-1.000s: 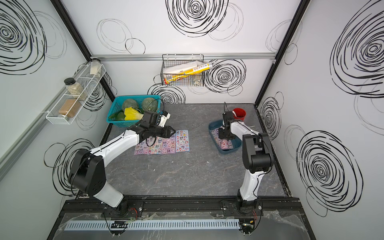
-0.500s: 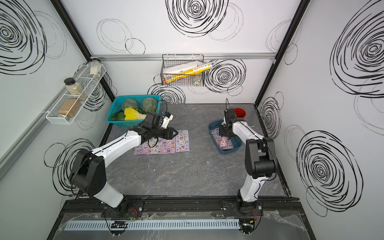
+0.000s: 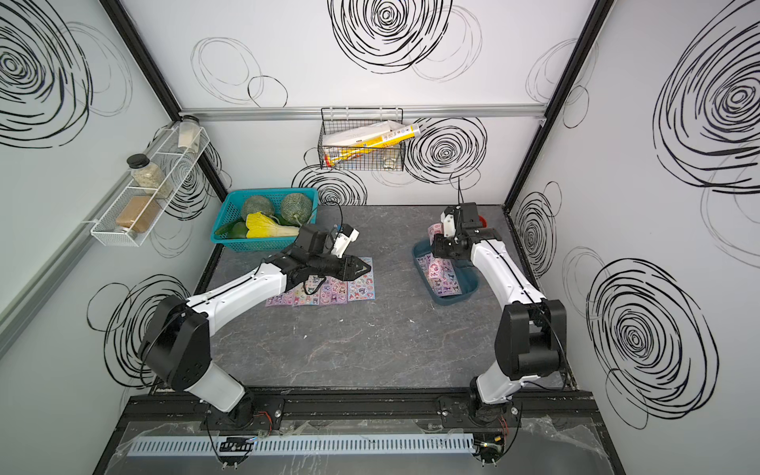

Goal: Take the stickers out of the storage box
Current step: Pick up the sticker from the storage box, then place the sticker at the center of the board.

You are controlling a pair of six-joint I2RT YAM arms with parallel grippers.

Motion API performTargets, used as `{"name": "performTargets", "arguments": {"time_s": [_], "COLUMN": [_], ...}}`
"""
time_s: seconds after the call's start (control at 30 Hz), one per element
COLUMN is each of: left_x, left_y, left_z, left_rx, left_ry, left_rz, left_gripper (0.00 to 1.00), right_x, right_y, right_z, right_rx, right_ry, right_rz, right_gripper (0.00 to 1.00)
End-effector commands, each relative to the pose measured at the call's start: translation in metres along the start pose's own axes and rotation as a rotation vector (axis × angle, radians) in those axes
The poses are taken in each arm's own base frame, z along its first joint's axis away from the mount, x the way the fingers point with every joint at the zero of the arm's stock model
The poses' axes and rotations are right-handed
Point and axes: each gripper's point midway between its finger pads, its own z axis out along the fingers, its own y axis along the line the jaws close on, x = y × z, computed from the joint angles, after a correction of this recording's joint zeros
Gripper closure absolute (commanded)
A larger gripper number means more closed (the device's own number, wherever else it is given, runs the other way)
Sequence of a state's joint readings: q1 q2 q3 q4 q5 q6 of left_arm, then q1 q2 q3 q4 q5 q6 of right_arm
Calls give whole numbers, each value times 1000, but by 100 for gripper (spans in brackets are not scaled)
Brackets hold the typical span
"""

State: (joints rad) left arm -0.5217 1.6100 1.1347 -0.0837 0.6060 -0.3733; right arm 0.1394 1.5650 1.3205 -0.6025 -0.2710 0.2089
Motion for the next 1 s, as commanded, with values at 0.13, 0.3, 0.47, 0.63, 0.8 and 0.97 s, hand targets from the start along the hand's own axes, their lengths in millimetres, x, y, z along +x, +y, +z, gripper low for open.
{"name": "performTargets", "arguments": {"time_s": [0.13, 0.3, 0.47, 0.63, 0.8, 0.97], "left_x": [-12, -16, -16, -14, -20, -21], "left_y": [-78, -93, -107, -110, -122, -125], "left_z": [11, 22, 33, 44, 48, 54], "left_rx": [256, 344, 365, 387, 409, 418], "left_ry": [-46, -40, -23, -7, -9, 2], "left_rz": [-26, -86, -69, -89, -77, -76], "left_gripper": [55, 56, 56, 56, 56, 57], "right_x": [19, 26, 25, 23, 24, 24], "right_y": [46, 64, 73, 83, 90, 94], "right_z": [-31, -44, -55, -63, -66, -68], "right_rx": [-257, -360, -411, -467, -507, -529], "right_ry": [21, 9, -5, -15, -2, 0], "right_rz": [42, 62, 65, 74, 75, 80], "right_gripper": [65, 65, 64, 64, 64, 64]}}
